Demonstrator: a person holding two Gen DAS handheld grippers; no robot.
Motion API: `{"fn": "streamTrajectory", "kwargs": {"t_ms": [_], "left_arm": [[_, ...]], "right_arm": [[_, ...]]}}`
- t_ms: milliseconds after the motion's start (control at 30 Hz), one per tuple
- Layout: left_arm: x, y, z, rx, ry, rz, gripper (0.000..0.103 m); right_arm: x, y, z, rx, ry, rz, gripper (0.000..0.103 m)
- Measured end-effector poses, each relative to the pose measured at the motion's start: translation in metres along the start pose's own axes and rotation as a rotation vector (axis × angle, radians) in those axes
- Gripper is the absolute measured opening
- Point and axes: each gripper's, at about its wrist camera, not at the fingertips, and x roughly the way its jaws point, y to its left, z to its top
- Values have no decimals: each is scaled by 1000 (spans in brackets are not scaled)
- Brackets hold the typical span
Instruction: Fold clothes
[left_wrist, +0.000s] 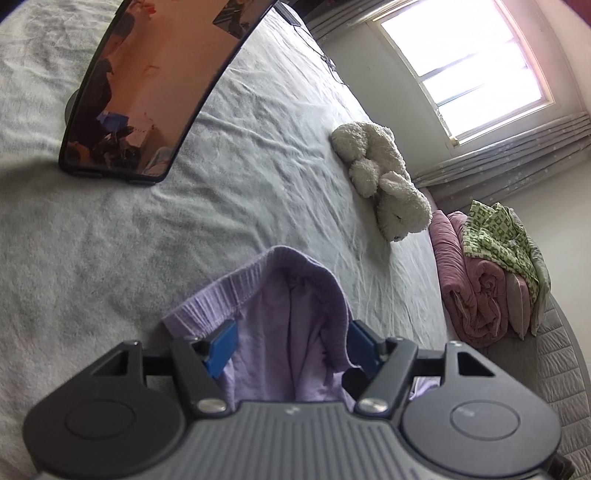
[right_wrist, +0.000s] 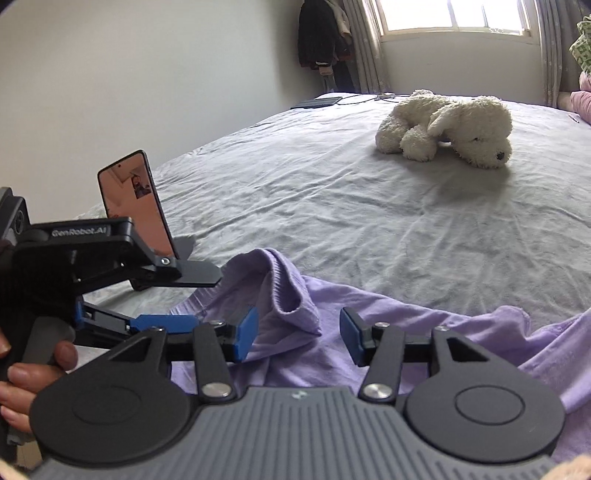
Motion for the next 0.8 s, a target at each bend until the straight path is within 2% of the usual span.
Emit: {"fn": "streamTrajectory", "kwargs": {"t_ms": [167, 233, 300, 367, 633, 800], "left_arm": [[1, -1, 10, -15, 33, -13, 68], [1, 0, 14, -26, 34, -32, 68], [2, 0, 16, -35, 41, -54, 68], [3, -1, 15, -45, 50, -73, 68], [-1, 4, 19, -101, 30, -106, 68], [-5, 5, 19, -103, -20, -45, 64]], "right_arm": [[3, 7, -1, -59, 13, -8, 53], [5, 12, 2, -86, 13, -10, 45], [10, 18, 6, -105, 28, -10, 22], [14, 27, 9, -119, 43, 1, 18], [23, 56, 19, -77, 73, 136, 16], [38, 66, 17, -44, 115, 177, 16]]}}
